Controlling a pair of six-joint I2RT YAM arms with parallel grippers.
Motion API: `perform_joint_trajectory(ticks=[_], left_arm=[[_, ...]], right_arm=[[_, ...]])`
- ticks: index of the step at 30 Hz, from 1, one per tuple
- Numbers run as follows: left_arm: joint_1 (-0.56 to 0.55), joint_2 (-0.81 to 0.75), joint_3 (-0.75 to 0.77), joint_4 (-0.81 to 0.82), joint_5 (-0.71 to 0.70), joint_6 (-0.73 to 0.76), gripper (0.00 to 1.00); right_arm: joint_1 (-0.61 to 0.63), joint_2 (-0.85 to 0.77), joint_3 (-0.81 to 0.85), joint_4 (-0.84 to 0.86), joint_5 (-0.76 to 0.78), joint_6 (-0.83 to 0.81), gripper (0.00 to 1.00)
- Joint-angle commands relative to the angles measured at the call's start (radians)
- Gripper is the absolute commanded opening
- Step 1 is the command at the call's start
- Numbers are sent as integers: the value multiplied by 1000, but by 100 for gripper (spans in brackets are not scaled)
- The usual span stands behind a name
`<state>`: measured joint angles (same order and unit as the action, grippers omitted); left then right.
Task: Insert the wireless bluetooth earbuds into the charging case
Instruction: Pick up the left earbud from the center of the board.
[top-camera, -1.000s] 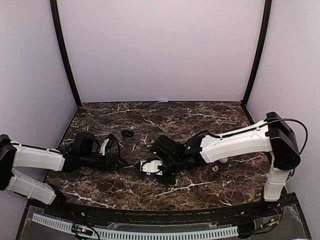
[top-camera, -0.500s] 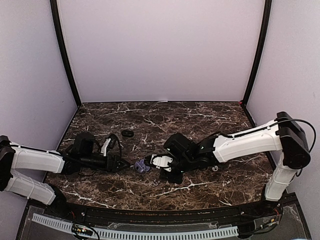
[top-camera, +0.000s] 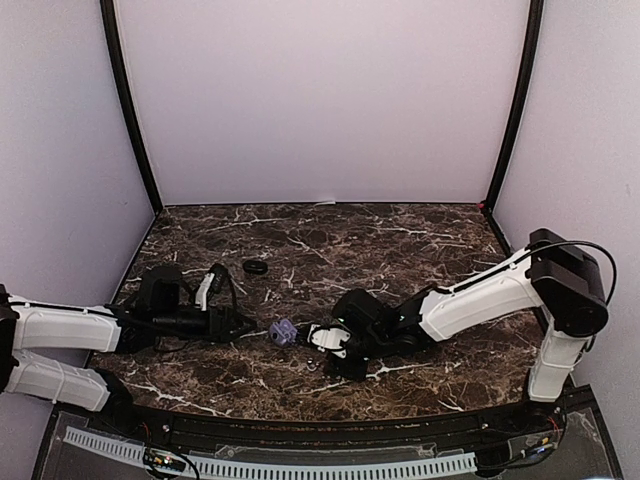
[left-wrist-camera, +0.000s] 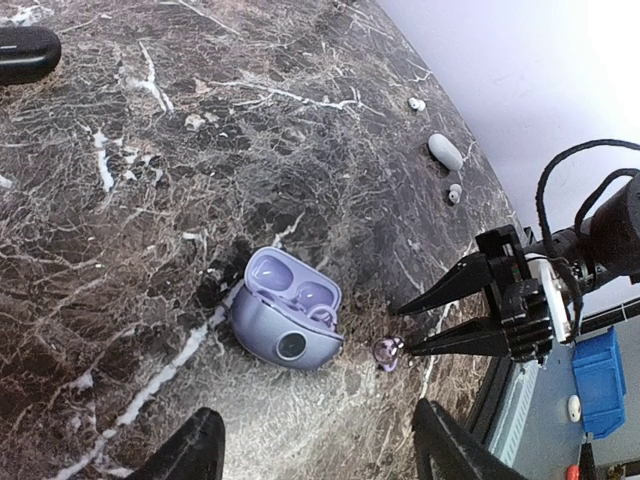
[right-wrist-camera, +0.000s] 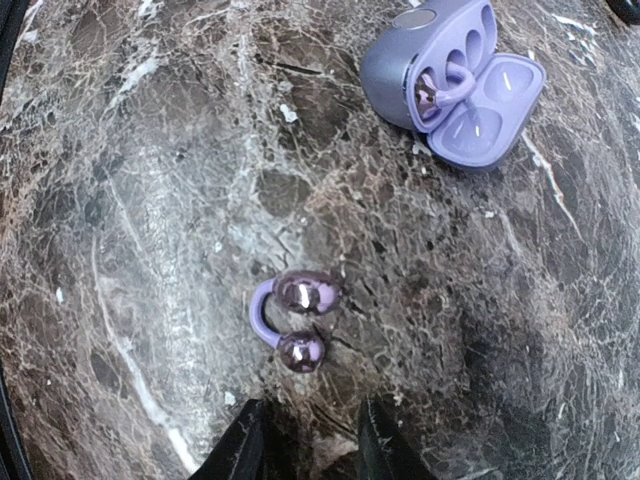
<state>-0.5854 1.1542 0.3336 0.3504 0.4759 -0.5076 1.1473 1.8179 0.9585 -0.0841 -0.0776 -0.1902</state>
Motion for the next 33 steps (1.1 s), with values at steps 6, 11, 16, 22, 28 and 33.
perform_joint_trajectory(ticks=[6, 11, 16, 22, 28, 33], left_arm=[[-1, -40, -41, 95, 35, 5, 67], [-1, -30, -42, 88, 28, -5, 67], [-1, -41, -46, 83, 25, -6, 67], [-1, -45, -40, 72, 23, -2, 67], [-1, -41, -39, 71, 23, -2, 67], [-1, -44, -38, 68, 26, 4, 67]], right_arm=[[9, -43, -91, 139, 19, -17, 31], [9, 17, -36, 94, 15, -87, 33], [9, 48, -2, 86, 16, -128, 34], [9, 72, 29, 51, -15, -167, 28], [8, 78, 48, 11, -63, -188, 20], [8, 72, 59, -1, -71, -188, 11]])
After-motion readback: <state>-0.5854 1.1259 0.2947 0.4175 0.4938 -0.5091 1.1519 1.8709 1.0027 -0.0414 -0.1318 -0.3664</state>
